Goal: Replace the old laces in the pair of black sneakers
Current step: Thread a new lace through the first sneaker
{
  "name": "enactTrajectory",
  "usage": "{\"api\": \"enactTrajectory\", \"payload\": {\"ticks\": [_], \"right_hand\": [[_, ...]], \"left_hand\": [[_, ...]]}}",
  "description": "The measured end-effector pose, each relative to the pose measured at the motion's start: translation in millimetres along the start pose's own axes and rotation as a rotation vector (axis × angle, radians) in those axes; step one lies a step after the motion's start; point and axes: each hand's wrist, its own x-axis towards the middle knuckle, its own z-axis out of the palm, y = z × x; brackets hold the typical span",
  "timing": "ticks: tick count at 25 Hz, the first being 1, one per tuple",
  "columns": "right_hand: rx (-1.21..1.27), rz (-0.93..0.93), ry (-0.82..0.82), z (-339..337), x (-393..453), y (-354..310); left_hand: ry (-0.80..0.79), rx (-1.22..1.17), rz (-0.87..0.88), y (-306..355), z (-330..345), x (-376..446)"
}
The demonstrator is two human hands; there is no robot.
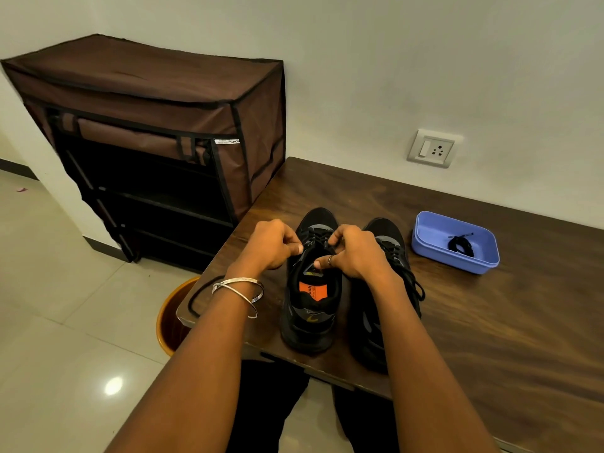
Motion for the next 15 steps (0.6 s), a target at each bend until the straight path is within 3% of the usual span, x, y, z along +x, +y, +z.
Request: {"api": "enactTrajectory", "payload": {"ticks": [3, 5, 9, 12, 13, 14, 15], "right_hand": [[-0.046, -0.007, -0.022, -4.6, -1.0, 1.5], [-0.092, 0.04, -0.048, -5.2, -0.5, 5.4], [-0.122, 0.165, -0.042, -4.2, 0.7, 7.0], [-0.09, 0.222, -0.038, -4.5, 0.4, 4.4], [-0.065, 0.23, -0.045, -5.9, -1.5, 3.7], [-0.04, 0.228, -0.058, -7.0, -2.1, 3.9], [-0.023, 0.22, -0.083, -7.9, -3.3, 3.2]], "left_hand": [[0.018, 0.041, 0.012, 1.1, 1.8, 4.3], [0.075, -0.123, -0.047, 1.5, 6.4, 6.8], [0.278, -1.075, -0.208, 22.8, 2.3, 0.7], [0.394, -1.823, -0.174, 31.6, -20.4, -2.6], [0.407, -1.909, -0.15, 29.4, -24.6, -3.0], [0.417, -1.834, -0.135, 27.5, -28.0, -5.4], [0.429, -1.594, -0.135, 23.7, -27.6, -7.9]]}}
